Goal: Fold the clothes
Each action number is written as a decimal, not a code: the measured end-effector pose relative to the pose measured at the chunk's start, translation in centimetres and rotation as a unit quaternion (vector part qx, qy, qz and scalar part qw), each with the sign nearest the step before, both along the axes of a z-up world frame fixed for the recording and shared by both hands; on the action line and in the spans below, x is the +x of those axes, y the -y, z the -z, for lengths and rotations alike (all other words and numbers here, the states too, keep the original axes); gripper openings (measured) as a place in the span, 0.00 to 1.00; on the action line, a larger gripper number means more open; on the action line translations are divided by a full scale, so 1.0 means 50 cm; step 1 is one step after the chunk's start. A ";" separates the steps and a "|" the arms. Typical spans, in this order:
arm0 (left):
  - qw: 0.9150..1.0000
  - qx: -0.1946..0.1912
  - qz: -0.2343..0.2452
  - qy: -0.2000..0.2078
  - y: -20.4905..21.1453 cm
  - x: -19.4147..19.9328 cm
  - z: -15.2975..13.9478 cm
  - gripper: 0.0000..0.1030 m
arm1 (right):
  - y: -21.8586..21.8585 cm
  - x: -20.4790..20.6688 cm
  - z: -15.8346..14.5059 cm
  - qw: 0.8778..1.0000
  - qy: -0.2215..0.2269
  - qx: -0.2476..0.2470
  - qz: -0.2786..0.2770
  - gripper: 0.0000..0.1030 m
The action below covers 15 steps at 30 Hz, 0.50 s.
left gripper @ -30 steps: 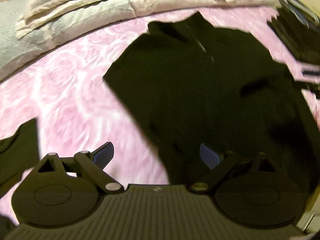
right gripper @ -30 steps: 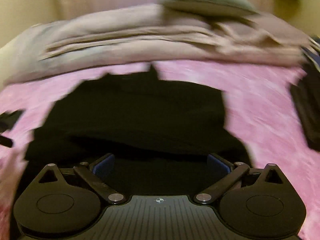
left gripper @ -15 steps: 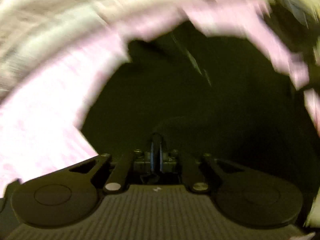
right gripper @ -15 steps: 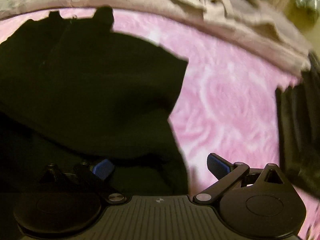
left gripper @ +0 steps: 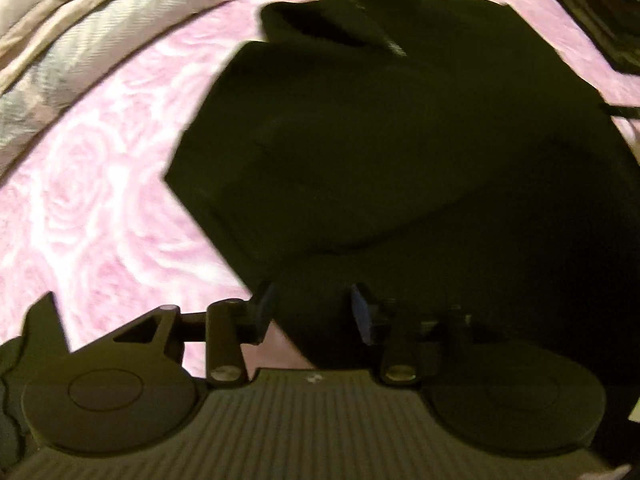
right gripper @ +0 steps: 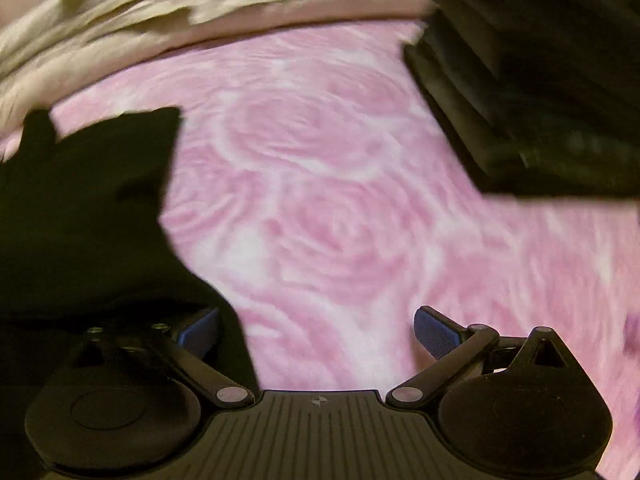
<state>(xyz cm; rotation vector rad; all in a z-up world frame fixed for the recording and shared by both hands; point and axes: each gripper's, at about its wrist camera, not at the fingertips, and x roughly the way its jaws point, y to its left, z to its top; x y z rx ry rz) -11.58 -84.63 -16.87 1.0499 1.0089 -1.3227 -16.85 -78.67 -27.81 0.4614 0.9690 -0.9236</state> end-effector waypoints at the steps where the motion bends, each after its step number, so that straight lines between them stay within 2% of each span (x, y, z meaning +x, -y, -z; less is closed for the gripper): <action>1: 1.000 0.000 0.005 -0.003 -0.007 -0.013 0.000 0.38 | 0.001 -0.006 -0.008 1.000 -0.003 -0.005 0.010 0.98; 2: 1.000 -0.001 0.009 -0.004 -0.015 -0.026 0.000 0.41 | 0.000 -0.011 -0.017 1.000 -0.004 -0.010 0.016 0.98; 5: 1.000 -0.009 0.015 -0.002 -0.051 -0.063 -0.001 0.50 | -0.033 -0.022 -0.063 0.998 0.042 -0.027 -0.024 0.98; 11: 1.000 -0.014 0.012 0.012 -0.148 -0.143 -0.006 0.56 | -0.128 -0.024 -0.081 0.993 0.065 0.013 -0.101 0.98; 15: 0.997 -0.022 0.059 0.035 -0.250 -0.205 -0.011 0.60 | -0.189 -0.036 -0.081 0.986 0.069 0.051 -0.141 0.99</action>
